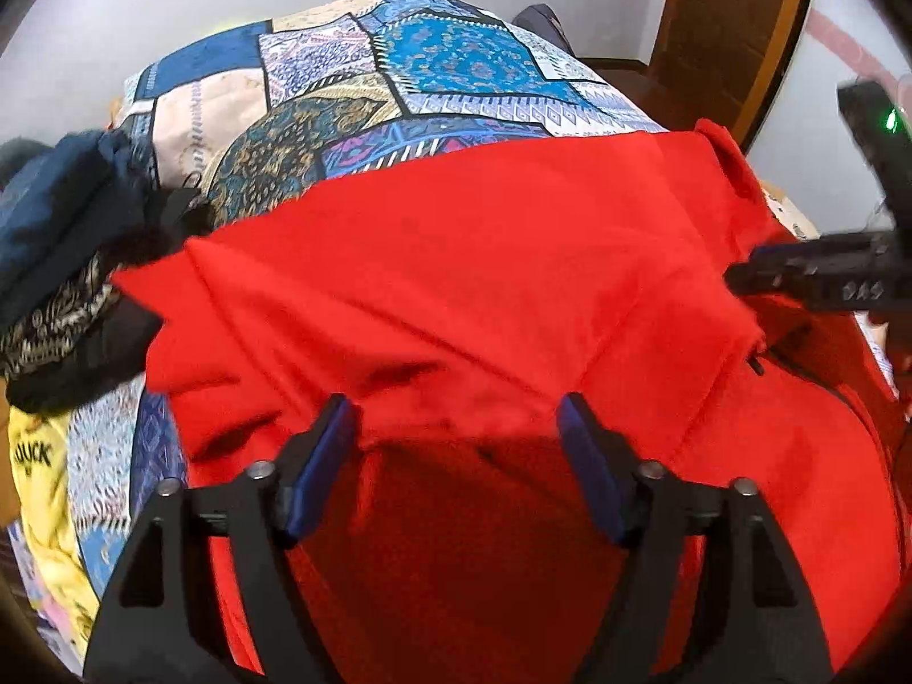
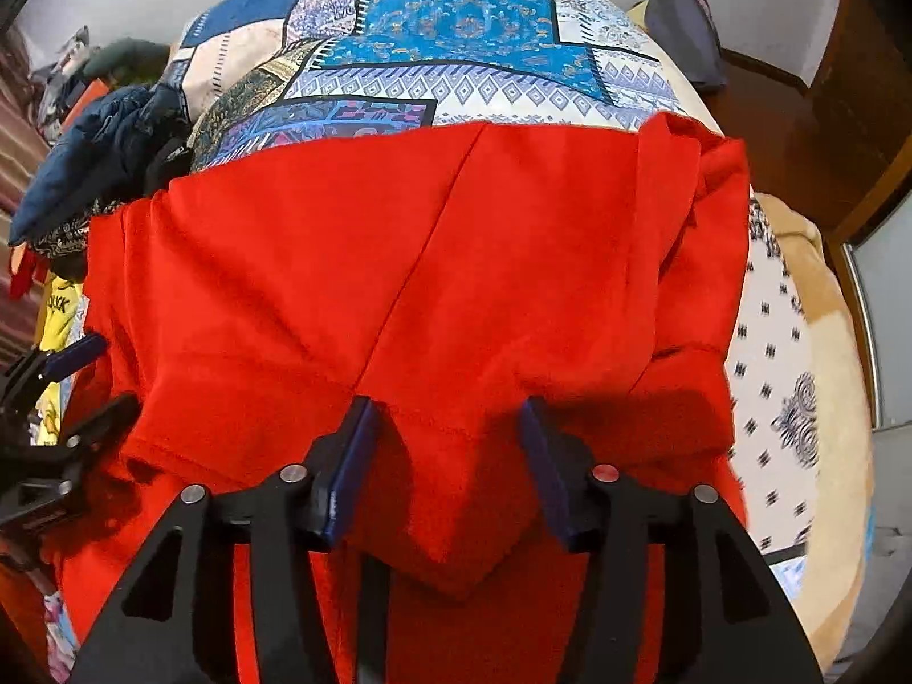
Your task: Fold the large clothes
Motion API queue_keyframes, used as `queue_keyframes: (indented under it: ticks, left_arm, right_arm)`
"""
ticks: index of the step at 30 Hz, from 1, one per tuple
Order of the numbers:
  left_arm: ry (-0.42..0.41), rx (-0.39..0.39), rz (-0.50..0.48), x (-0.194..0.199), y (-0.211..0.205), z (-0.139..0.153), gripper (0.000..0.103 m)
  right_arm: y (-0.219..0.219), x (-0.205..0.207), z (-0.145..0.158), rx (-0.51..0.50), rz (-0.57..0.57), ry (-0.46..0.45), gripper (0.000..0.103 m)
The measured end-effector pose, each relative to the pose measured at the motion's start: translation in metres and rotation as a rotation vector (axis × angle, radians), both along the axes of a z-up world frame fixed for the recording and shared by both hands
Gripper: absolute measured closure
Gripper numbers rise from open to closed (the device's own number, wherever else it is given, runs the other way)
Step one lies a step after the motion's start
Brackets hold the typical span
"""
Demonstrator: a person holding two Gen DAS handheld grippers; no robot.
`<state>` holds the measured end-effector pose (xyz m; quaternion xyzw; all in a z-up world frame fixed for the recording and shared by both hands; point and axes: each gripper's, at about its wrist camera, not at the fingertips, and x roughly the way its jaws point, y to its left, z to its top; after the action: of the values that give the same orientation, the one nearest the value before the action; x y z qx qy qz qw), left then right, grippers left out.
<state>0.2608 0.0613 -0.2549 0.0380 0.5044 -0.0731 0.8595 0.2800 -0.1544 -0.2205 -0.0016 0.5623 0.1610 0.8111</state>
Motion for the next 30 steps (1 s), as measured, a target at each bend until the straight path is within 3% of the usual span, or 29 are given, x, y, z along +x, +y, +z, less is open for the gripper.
queue_keyframes:
  ticks: [5,9,17,23,30]
  left_arm:
    - [0.009,-0.051,0.056,-0.015,0.023,0.006,0.02]
    - [-0.015,-0.064,0.134,-0.021,0.051,0.022,0.02]
    - [-0.084,-0.125,0.304,-0.002,0.113,0.045,0.013]
    - [-0.041,-0.265,0.429,0.034,0.147,0.027,0.013]
    - [0.039,-0.36,0.492,0.073,0.16,-0.008,0.013]
  right_arm:
    - [-0.008,-0.014,0.005,-0.088,0.026,-0.014,0.051]
    - [-0.023,-0.016,0.011,-0.08,0.024,0.005,0.051]
    - [-0.056,0.002,0.041,-0.031,-0.073,-0.077,0.051]
    - [-0.079,0.035,0.043,0.028,-0.194,-0.11,0.051]
    - [-0.095,0.085,0.012,0.086,-0.291,-0.033,0.051]
